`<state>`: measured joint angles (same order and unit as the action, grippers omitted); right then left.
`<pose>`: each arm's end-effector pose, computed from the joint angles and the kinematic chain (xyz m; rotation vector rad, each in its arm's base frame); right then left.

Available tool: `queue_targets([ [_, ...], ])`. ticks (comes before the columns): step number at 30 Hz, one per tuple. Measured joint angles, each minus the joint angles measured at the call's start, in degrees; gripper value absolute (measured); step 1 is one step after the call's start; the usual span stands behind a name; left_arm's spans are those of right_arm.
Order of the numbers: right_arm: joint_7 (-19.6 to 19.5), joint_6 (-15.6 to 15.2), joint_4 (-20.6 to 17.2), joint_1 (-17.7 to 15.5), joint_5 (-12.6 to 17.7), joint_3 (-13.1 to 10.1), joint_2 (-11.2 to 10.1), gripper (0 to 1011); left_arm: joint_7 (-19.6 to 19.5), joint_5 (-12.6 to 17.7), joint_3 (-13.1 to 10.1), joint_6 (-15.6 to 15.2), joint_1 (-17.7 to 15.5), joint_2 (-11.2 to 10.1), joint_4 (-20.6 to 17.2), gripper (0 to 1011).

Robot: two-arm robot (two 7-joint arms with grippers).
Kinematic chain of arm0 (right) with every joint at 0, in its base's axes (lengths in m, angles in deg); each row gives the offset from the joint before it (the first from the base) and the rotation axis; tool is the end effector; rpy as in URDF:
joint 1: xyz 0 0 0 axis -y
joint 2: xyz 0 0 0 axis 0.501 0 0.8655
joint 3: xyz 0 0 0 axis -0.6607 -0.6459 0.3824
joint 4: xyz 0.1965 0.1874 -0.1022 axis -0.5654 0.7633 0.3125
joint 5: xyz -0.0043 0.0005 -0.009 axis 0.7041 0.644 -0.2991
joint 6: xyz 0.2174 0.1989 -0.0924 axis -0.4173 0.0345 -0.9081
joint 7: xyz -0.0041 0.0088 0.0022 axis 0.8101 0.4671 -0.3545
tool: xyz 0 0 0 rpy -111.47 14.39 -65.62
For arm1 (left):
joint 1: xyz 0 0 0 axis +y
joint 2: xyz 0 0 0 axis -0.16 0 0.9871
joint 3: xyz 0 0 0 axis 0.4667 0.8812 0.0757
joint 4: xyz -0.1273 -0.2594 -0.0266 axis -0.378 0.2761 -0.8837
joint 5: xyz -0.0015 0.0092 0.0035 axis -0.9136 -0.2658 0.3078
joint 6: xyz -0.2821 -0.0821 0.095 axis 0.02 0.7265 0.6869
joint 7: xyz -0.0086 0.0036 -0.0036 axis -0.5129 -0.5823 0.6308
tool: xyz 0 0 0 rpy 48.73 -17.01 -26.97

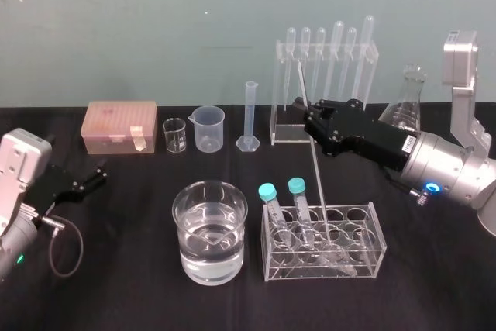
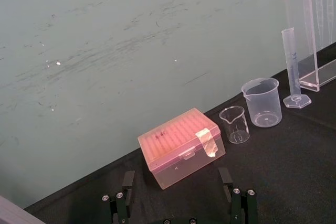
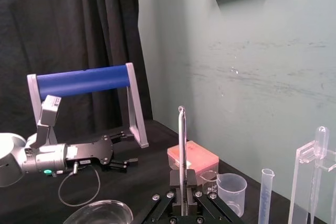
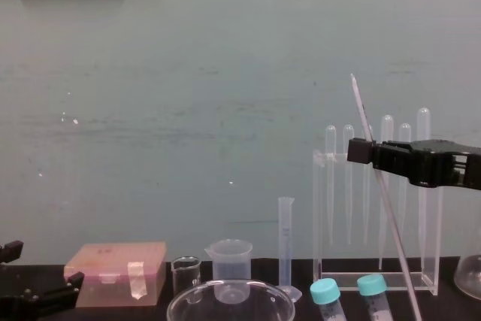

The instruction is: Hold the thermometer with one hand and immerse one end into the beaker, then reinsert it into the test tube rack.

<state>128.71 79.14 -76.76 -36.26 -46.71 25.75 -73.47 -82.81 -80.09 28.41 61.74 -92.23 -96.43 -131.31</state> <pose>0.4131 -0.0673 -0.2189 0.0761 -0.0153 -0.5672 0.3582 0.0827 -0.3021 0.3045 -0.2851 1.2479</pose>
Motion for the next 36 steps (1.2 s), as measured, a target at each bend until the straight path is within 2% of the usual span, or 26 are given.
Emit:
queue_targets([
  [18,-0.1,0.0,0.1,0.0,-0.1,-0.1,0.0,73,0.0,0.0,0.0,0.0,0.0,0.0,0.0,1008],
  [36,-0.1,0.0,0.1,0.0,-0.1,-0.1,0.0,616,0.0,0.0,0.0,0.0,0.0,0.0,0.0,1008],
])
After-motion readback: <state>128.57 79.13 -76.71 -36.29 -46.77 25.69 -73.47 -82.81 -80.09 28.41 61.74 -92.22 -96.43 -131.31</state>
